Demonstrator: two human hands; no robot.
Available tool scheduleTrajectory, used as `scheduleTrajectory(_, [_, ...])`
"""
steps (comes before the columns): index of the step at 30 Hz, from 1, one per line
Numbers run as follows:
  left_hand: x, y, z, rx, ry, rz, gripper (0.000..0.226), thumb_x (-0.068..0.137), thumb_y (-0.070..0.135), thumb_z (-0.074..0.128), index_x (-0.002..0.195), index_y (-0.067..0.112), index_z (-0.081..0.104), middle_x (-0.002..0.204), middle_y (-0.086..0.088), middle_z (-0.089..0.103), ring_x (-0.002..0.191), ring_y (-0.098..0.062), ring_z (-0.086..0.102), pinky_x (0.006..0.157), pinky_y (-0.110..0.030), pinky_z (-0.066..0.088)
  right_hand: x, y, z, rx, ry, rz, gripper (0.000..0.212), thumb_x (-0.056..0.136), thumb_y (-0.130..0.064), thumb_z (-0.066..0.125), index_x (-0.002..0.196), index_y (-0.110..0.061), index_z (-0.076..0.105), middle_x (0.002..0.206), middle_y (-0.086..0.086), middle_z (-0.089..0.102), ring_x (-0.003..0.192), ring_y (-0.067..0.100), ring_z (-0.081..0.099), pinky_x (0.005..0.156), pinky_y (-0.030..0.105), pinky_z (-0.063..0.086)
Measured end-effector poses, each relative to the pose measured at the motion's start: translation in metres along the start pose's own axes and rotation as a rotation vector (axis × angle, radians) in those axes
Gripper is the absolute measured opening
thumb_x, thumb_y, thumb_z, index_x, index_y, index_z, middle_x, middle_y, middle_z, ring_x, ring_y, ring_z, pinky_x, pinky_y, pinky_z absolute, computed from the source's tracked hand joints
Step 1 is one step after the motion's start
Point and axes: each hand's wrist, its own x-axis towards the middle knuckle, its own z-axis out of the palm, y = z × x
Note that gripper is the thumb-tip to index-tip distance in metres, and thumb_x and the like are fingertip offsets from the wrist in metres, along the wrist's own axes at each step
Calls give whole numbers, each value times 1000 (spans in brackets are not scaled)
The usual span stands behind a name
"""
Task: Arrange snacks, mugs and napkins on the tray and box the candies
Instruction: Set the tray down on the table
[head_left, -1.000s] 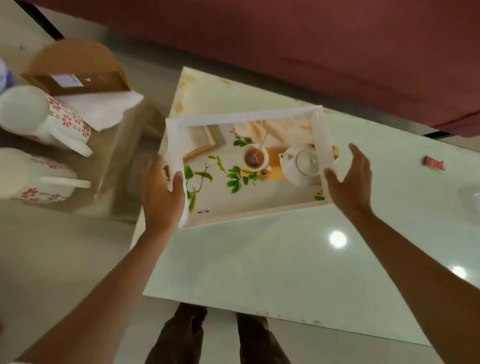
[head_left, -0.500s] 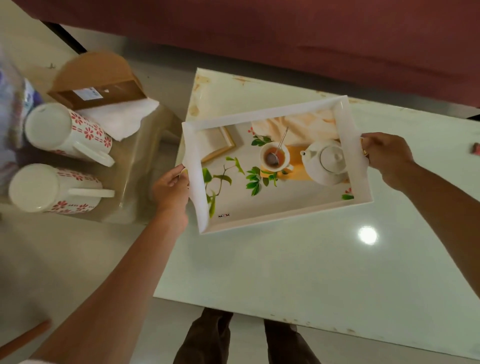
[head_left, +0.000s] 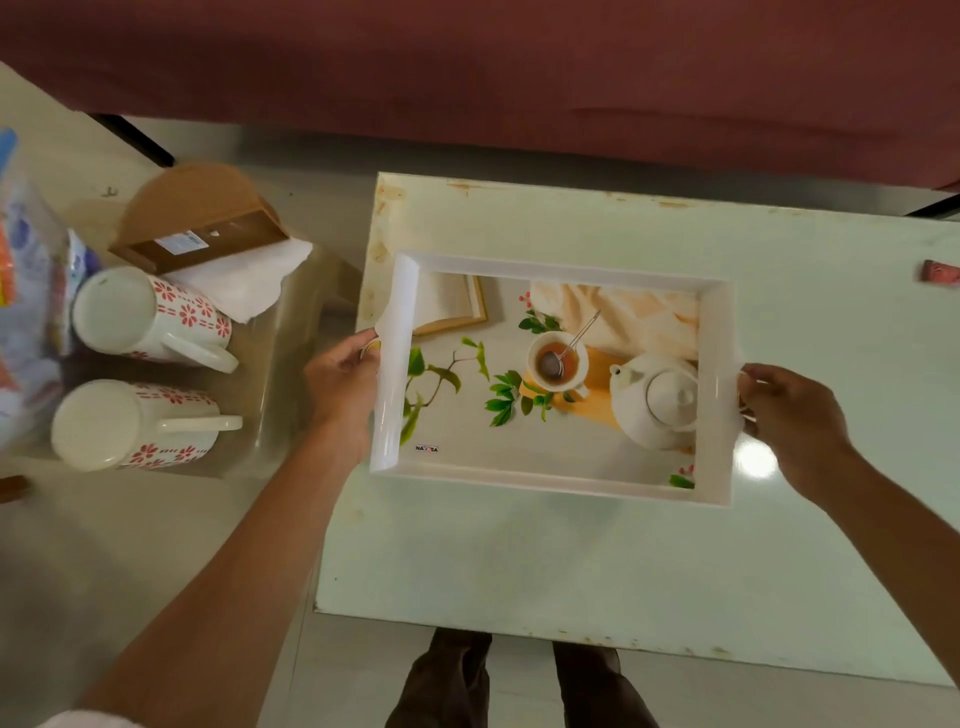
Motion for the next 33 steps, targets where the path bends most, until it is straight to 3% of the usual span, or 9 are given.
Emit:
scheduleTrajectory(5, [2, -9, 2, 9, 4, 13, 32, 97, 5, 60, 121, 21, 73, 90, 14, 68, 74, -5, 61, 73, -24, 55, -7, 15, 2, 24, 4, 18, 15, 96, -19, 61, 107, -24, 69, 104, 8, 71, 103, 32, 68, 93, 47, 56])
scheduleTrajectory(10, [6, -17, 3, 16, 12, -3, 31, 96, 6, 61, 119, 23, 74, 96, 3, 70, 69, -3, 60, 54, -15, 51, -7, 23, 4, 29, 9, 43, 25, 96, -19, 62, 120, -17, 68, 110, 9, 71, 105, 32, 67, 94, 48, 55])
scheduleTrajectory(16, [5, -23, 2, 12, 9, -26, 31, 97, 7, 61, 119, 25, 74, 112, -3, 72, 93, -19, 67, 85, -35, 59, -6, 25, 4, 11, 14, 40, 24, 96, -20, 62, 118, -17, 69, 110, 9, 71, 105, 32, 67, 94, 48, 55])
scheduleTrajectory(21, [3, -26, 4, -6, 22, -35, 32, 97, 4, 61, 121, 21, 73, 113, -3, 70, 103, -22, 68, 95, -41, 58, -7, 25, 3, -11, 4, 17, 20, 96, -21, 61, 114, -19, 70, 109, 10, 71, 103, 34, 68, 95, 51, 54])
scheduleTrajectory(24, [5, -27, 3, 11, 23, -34, 31, 97, 7, 62, 119, 25, 74, 113, 0, 69, 107, -24, 68, 92, -39, 58, -7, 26, 2, -16, 2, 13, 19, 96, -22, 62, 114, -20, 69, 109, 10, 71, 102, 34, 68, 95, 52, 54])
scheduleTrajectory(29, [6, -28, 3, 40, 12, -31, 30, 98, 9, 61, 116, 30, 73, 107, 0, 69, 97, -20, 65, 74, -29, 55, -7, 27, 3, -46, 7, 8, 23, 96, -26, 62, 118, -21, 68, 110, 8, 71, 101, 32, 68, 95, 52, 53])
scheduleTrajectory(33, [6, -27, 0, 115, 1, -3, 28, 98, 13, 62, 120, 26, 72, 104, 0, 69, 96, -20, 63, 86, -38, 58, -10, 25, 5, -86, 24, -20, 24, 96, -26, 60, 119, -24, 66, 111, 8, 71, 102, 33, 67, 93, 50, 54])
